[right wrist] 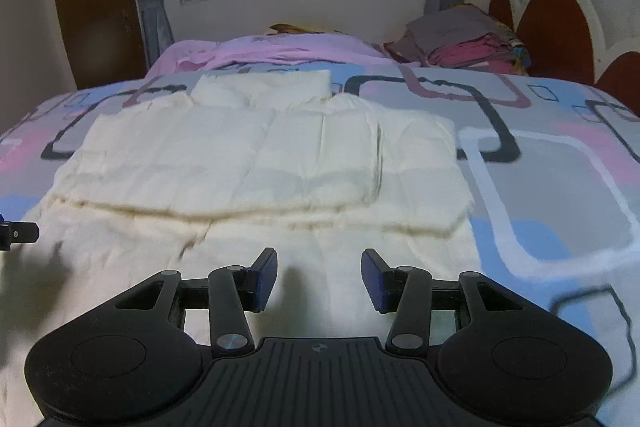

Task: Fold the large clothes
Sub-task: 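Move both open tools over the jacket hem edge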

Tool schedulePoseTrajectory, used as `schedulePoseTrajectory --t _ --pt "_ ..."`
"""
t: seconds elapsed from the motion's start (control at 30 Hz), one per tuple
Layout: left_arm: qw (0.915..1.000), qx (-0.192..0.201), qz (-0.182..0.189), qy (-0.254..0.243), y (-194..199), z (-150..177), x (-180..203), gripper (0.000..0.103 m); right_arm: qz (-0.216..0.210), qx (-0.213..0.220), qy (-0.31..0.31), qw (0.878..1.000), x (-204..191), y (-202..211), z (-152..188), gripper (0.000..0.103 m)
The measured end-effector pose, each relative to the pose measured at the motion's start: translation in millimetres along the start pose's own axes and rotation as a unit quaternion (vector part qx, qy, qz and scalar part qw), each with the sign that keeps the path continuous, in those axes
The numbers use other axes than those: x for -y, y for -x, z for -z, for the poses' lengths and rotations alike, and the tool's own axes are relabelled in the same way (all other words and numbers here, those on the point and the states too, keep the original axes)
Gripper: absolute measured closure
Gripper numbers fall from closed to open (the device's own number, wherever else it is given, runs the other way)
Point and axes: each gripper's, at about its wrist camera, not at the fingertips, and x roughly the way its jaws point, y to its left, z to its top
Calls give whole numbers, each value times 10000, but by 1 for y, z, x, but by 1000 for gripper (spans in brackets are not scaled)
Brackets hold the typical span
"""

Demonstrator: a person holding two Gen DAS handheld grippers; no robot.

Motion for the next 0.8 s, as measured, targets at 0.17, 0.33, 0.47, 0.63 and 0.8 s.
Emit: schedulePoseTrajectory --t 0.17,0.33,0.47,0.63,0.8 --pt "9999 -5 106 18 23 29 -16 30 97 -29 30 9999 -14 32 26 57" --pt "9999 58 65 72 45 52 -29 16 146 -59 -2 9999 -25 55 48 56" --pt "9999 71 33 74 60 70 -39 15 231 -33 25 9997 -32 72 61 55" --pt "9996 43 63 269 73 87 -56 12 472 178 97 9987 -38 95 77 16" --pt "9997 12 36 255 80 103 -67 12 621 134 39 9980 -33 111 92 16"
